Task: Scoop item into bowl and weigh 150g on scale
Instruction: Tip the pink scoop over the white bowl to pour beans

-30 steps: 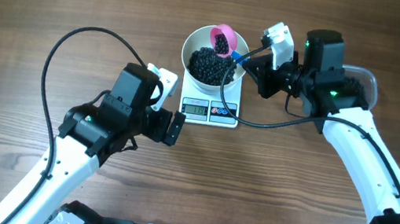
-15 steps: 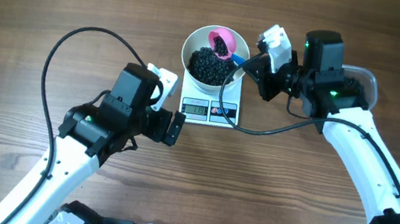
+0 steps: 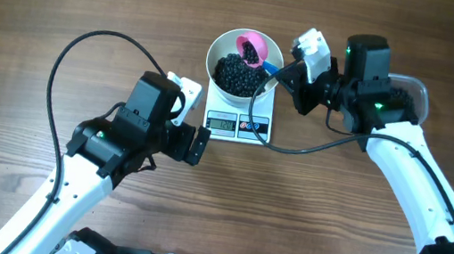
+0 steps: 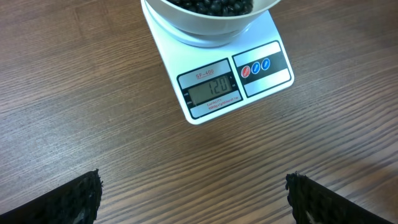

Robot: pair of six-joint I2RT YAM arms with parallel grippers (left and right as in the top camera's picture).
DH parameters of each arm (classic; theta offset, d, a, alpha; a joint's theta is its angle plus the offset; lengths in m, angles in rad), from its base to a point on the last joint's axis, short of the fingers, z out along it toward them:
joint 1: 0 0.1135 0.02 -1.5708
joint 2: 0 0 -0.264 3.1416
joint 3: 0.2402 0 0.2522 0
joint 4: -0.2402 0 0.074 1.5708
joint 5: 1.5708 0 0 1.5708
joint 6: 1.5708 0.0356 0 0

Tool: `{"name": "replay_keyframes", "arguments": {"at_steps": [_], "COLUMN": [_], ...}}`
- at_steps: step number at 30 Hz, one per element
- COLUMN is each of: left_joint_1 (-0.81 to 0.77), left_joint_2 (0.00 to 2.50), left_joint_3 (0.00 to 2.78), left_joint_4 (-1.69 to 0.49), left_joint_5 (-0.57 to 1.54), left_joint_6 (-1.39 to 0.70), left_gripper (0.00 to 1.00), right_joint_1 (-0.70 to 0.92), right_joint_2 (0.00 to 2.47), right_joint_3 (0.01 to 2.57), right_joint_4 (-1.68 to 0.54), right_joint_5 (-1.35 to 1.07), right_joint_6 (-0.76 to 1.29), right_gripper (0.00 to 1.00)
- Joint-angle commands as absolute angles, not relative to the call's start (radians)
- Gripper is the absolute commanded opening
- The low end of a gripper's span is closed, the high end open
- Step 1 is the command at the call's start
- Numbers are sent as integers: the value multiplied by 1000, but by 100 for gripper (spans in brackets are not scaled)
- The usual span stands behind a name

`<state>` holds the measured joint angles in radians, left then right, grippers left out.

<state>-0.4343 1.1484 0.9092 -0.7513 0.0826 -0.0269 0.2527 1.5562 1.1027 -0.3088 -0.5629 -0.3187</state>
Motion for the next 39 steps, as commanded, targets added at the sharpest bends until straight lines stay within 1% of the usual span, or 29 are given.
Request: {"name": "replay_keyframes", "arguments": {"at_steps": [1, 7, 13, 18, 20, 24, 27, 34, 35, 39], "left_joint_1": [-430, -430, -430, -430, -430, -430, -430, -430, -430, -430], "left_joint_2": [1152, 1152, 1152, 1152, 1152, 1152, 1152, 1152, 1152, 1152], "left_joint_3": [903, 903, 903, 903, 903, 903, 903, 903, 903, 903], "left_joint_4": [-749, -748, -748, -748, -749, -748, -748, -749, -749, -749], "left_joint_5": [77, 77, 77, 77, 77, 77, 77, 77, 77, 77], "left_joint_6": [-14, -14, -14, -14, -14, -14, -14, -15, -14, -14], "left_gripper": [100, 100, 100, 100, 100, 100, 100, 100, 100, 100], "right_joint_1": [252, 252, 252, 252, 252, 259, 259, 261, 261, 261], "right_joint_2": [1571, 1571, 1571, 1571, 1571, 1573, 1575, 1575, 1575, 1575], "right_joint_3": [1105, 1105, 1105, 1105, 1105, 1105, 1105, 1105, 1105, 1105], "right_joint_4": [-314, -319, -312, -314, -316, -353, -345, -299, -299, -302], "right_joint_5": [-561, -561, -577, -577, -577, -575, -561, -577, -578, -577], "right_joint_6": [-418, -413, -281, -256, -274, -484, -512, -268, -206, -175], "right_gripper": [4, 4, 4, 4, 4, 4, 4, 4, 4, 4]}}
